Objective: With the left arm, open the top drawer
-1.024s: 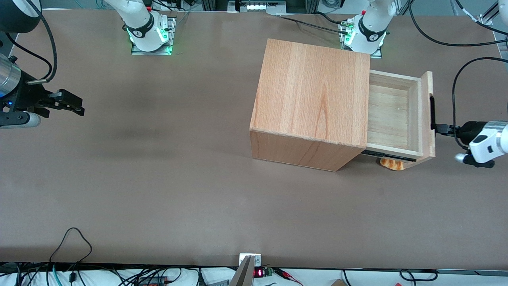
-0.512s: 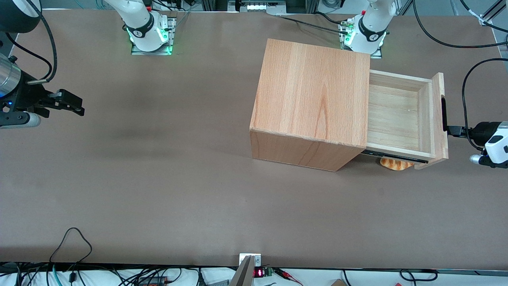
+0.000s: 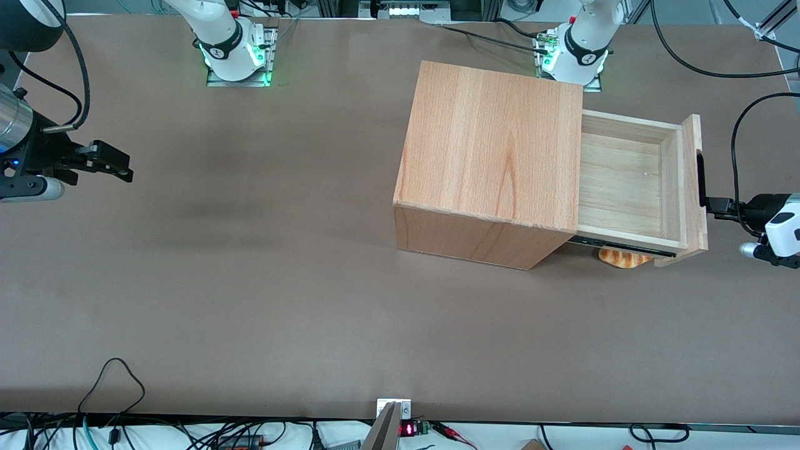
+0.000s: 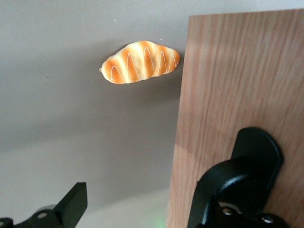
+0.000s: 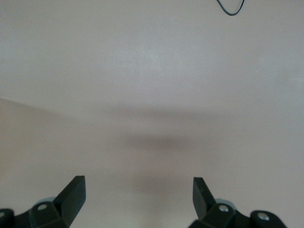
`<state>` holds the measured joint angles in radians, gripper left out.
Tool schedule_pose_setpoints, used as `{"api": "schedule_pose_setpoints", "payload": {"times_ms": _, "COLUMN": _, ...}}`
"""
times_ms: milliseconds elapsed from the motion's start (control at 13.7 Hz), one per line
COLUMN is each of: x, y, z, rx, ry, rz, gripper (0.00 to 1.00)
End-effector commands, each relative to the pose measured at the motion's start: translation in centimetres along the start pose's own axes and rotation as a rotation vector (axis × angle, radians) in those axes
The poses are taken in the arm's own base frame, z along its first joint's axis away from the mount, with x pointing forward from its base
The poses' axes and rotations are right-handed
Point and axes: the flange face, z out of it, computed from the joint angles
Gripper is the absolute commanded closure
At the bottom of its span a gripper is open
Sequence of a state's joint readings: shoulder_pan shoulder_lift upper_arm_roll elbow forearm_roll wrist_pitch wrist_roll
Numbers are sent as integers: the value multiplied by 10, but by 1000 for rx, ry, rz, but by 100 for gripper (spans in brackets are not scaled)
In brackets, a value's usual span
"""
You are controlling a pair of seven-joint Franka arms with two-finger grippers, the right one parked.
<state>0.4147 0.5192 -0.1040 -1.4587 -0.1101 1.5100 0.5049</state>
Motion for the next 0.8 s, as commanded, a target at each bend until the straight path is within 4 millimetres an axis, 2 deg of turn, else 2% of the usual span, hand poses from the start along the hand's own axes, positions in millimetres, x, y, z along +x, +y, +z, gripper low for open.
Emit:
{"api": "schedule_pose_setpoints", "payload": {"times_ms": 0, "x": 5, "y": -10, "z": -1, "rx": 41, "ry": -4, "rz": 60, "gripper": 0}}
{"api": "schedule_pose_setpoints", "payload": {"times_ms": 220, "x": 7, "y": -14, "z": 5, "rx": 31, "ry": -11, "rz": 73, "gripper": 0}}
{"api": "schedule_pose_setpoints", "payload": {"times_ms": 366, "x": 6, "y": -23, "z": 2, "rx": 30, "ry": 1, "rz": 62, "gripper": 0}}
{"api": "schedule_pose_setpoints", "payload": {"times_ms": 732, "x": 5, "y": -25, "z": 1, "rx": 30, "ry": 3, "rz": 60, "gripper": 0}}
